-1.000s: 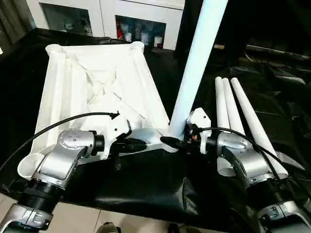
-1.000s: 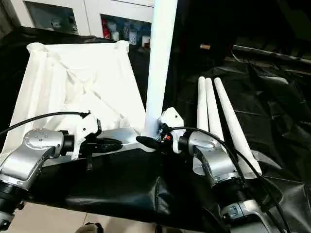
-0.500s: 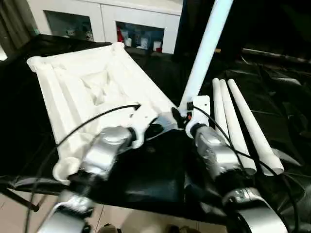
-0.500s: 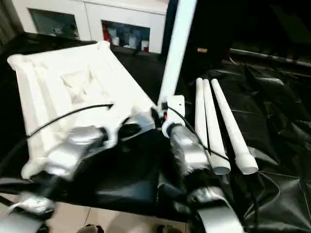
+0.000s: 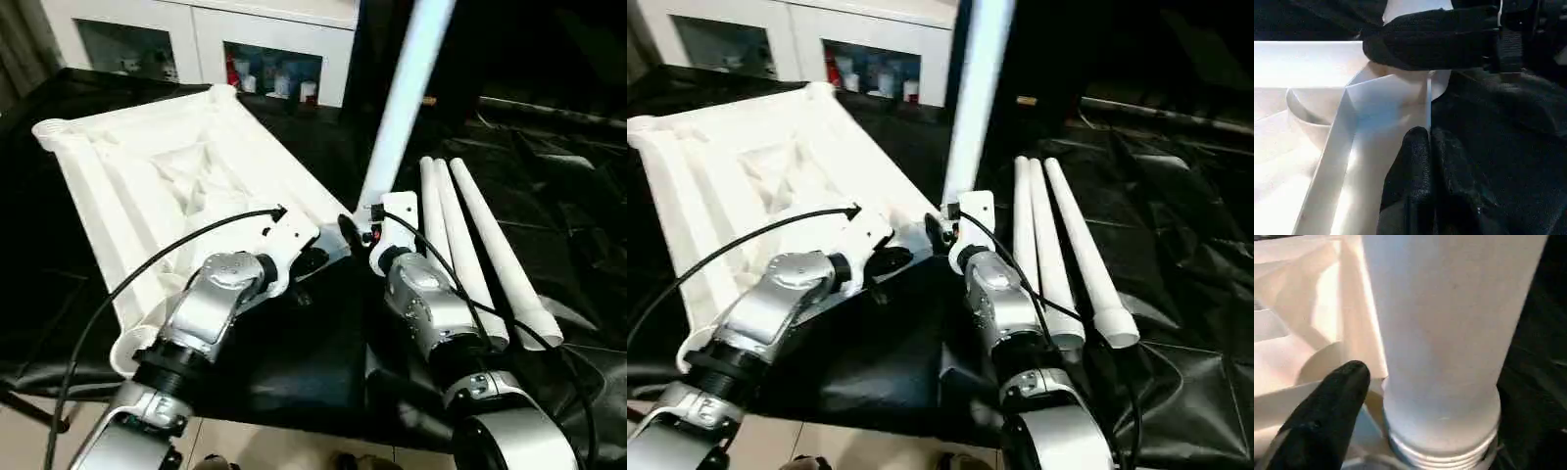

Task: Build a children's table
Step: Insert table leg to table base

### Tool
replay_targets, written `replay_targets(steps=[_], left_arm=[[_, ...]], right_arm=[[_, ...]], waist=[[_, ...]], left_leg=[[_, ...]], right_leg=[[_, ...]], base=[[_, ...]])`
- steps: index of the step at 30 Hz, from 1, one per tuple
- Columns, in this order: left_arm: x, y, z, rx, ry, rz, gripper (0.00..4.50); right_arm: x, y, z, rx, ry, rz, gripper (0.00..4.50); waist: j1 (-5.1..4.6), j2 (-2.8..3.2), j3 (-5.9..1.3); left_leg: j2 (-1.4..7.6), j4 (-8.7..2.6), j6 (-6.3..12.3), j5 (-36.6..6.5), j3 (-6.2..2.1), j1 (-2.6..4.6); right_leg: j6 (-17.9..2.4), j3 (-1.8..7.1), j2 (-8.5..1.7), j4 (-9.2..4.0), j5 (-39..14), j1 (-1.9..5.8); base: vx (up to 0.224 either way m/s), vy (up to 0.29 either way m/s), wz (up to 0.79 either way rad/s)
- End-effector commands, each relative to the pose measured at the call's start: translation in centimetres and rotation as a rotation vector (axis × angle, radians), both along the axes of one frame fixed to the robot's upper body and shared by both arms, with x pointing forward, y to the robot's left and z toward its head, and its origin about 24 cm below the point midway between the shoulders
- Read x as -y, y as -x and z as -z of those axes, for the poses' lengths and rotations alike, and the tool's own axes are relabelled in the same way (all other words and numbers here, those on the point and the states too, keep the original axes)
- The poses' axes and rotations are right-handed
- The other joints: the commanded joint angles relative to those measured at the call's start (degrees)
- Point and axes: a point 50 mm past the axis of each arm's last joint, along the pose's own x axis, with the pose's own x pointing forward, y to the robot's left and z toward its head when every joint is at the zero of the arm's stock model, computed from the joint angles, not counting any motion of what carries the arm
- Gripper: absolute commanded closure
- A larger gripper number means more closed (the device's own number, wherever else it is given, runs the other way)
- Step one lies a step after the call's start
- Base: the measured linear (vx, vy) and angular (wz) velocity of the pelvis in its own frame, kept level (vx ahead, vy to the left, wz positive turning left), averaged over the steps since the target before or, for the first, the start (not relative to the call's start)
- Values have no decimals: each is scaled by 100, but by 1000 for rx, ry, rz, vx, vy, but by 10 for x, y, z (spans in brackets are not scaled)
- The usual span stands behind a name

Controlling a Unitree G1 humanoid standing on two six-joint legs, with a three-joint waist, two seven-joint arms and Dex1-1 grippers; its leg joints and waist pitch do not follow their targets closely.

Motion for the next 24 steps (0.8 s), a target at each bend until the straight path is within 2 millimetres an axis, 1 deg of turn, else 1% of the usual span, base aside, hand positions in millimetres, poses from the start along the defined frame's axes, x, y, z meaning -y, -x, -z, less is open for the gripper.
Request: replay_targets(steps=[1, 2, 3, 4, 6, 7, 8, 10, 11, 12, 13, 14, 15, 16, 17, 20, 22, 23, 24], left_arm=[[-15, 10, 17, -96, -71, 17, 450], [-15, 10, 17, -97, -73, 18, 450], [-19, 11, 15, -100, -83, 28, 450], [-24, 12, 13, -102, -96, 37, 450], [-28, 12, 11, -107, -102, 41, 450], [-31, 12, 7, -113, -94, 39, 450], [-31, 11, 6, -109, -93, 33, 395], [-31, 9, 5, -110, -89, 23, 395], [-31, 9, 5, -111, -88, 22, 387], [-31, 9, 4, -108, -89, 13, 387], [-30, 8, 3, -97, -92, 1, 370], [-29, 8, 3, -98, -89, -4, 355], [-29, 8, 3, -98, -89, -4, 355], [-29, 8, 3, -107, -81, 0, 355], [-29, 9, 3, -111, -81, 5, 355], [-29, 9, 3, -116, -86, 15, 355], [-29, 10, 2, -121, -80, 17, 381], [-29, 12, 2, -144, -67, 31, 381], [-29, 13, 2, -156, -67, 43, 393]], right_arm=[[-3, 5, -13, 41, -1, -156, 53], [-2, 5, -14, 43, 0, -162, 53], [2, 8, -18, 60, 15, -205, 53], [9, 11, -21, 75, 39, -248, 53], [15, 14, -23, 84, 63, -285, 53], [23, 16, -24, 88, 86, -309, 53], [26, 17, -24, 88, 90, -316, 47], [30, 18, -24, 87, 96, -318, 47], [30, 19, -24, 86, 96, -318, 47], [31, 20, -25, 83, 96, -323, 47], [31, 22, -26, 77, 95, -331, 47], [31, 23, -26, 73, 92, -333, 47], [31, 23, -26, 73, 92, -333, 47], [31, 23, -26, 69, 93, -336, 47], [31, 24, -26, 66, 94, -340, 47], [30, 25, -26, 63, 92, -346, 47], [30, 25, -26, 64, 92, -347, 47], [30, 25, -27, 64, 97, -345, 47], [31, 24, -27, 64, 98, -344, 47]], waist=[[36, 43, -331], [34, 44, -337], [32, 51, -333], [34, 62, -343], [50, 62, -349], [50, 84, -353], [51, 74, -351], [56, 76, -334], [51, 70, -329], [59, 81, -331], [55, 76, -314], [56, 70, -314], [55, 67, -310], [58, 84, -303], [57, 86, -302], [54, 85, -309], [56, 92, -317], [55, 93, -323], [56, 92, -319]], left_leg=[[28, -420, 68, -1901, 31, 21], [36, -420, 102, -1702, 32, -5], [35, -419, 114, -1647, 37, -6], [37, -405, 132, -1537, 50, 12], [37, -380, 168, -1404, 72, 41], [34, -373, 199, -1264, 77, 44], [34, -363, 242, -1162, 88, 47], [30, -374, 241, -1258, 94, 48], [26, -376, 228, -1297, 92, 42], [32, -378, 203, -1348, 90, 55], [36, -389, 173, -1459, 85, 52], [37, -395, 146, -1538, 78, 53], [36, -398, 134, -1553, 74, 49], [37, -404, 113, -1603, 70, 57], [40, -404, 97, -1646, 68, 61], [41, -403, 81, -1605, 65, 56], [41, -400, 77, -1535, 67, 55], [40, -395, 84, -1491, 68, 56], [36, -396, 87, -1475, 73, 55]], right_leg=[[-709, 132, -139, -425, -1949, 284], [-772, 135, -137, -387, -1649, 313], [-807, 135, -126, -380, -1556, 310], [-920, 138, -120, -359, -1341, 318], [-1010, 149, -117, -343, -1118, 308], [-1097, 150, -104, -317, -869, 323], [-1188, 152, -100, -298, -678, 328], [-1229, 153, -109, -324, -878, 332], [-1209, 152, -109, -338, -983, 331], [-1198, 152, -119, -348, -1078, 329], [-1164, 154, -118, -366, -1255, 320], [-1112, 154, -122, -377, -1405, 324], [-1084, 152, -119, -380, -1468, 325], [-1044, 154, -125, -394, -1599, 312], [-1009, 155, -127, -404, -1671, 301], [-1011, 155, -124, -395, -1587, 299], [-1049, 155, -121, -381, -1445, 303], [-1079, 153, -117, -369, -1342, 309], [-1104, 153, -117, -366, -1310, 310]], base=[[0, 0, 0], [0, 0, 0], [0, 0, 0], [0, 0, 0], [0, 0, 0], [0, 0, 0], [0, 0, 0], [0, 0, 0], [0, 0, 0], [0, 0, 0], [0, 0, 0], [0, 0, 0], [0, 0, 0], [0, 0, 0], [0, 0, 0], [0, 0, 0], [0, 0, 0], [0, 0, 0], [0, 0, 0]])
